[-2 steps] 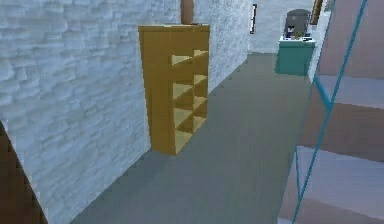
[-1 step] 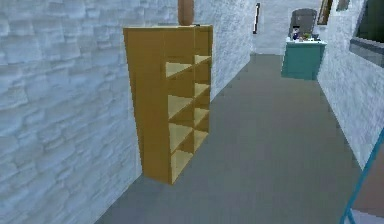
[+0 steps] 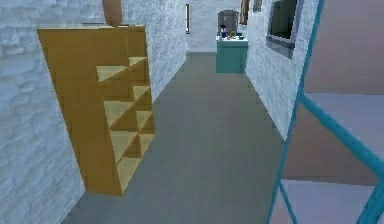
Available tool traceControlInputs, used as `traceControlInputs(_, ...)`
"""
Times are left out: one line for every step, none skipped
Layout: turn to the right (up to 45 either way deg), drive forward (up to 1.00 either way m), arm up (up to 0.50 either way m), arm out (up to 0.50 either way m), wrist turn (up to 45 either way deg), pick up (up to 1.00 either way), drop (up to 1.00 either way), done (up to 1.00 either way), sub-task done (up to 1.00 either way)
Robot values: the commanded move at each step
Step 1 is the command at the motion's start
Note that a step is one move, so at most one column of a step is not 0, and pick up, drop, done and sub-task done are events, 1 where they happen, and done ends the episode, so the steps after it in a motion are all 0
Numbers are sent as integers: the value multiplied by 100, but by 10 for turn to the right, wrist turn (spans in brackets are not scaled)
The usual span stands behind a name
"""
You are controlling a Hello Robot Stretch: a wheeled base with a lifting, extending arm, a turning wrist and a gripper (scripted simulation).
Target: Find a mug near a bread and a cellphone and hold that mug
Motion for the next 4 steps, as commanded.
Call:
traceControlInputs(0, 10, 0, 0, 0, 0, 0, 0, 0)
traceControlInputs(60, 0, 0, 0, 0, 0, 0, 0, 0)
traceControlInputs(0, 85, 0, 0, 0, 0, 0, 0, 0)
traceControlInputs(30, 0, 0, 0, 0, 0, 0, 0, 0)
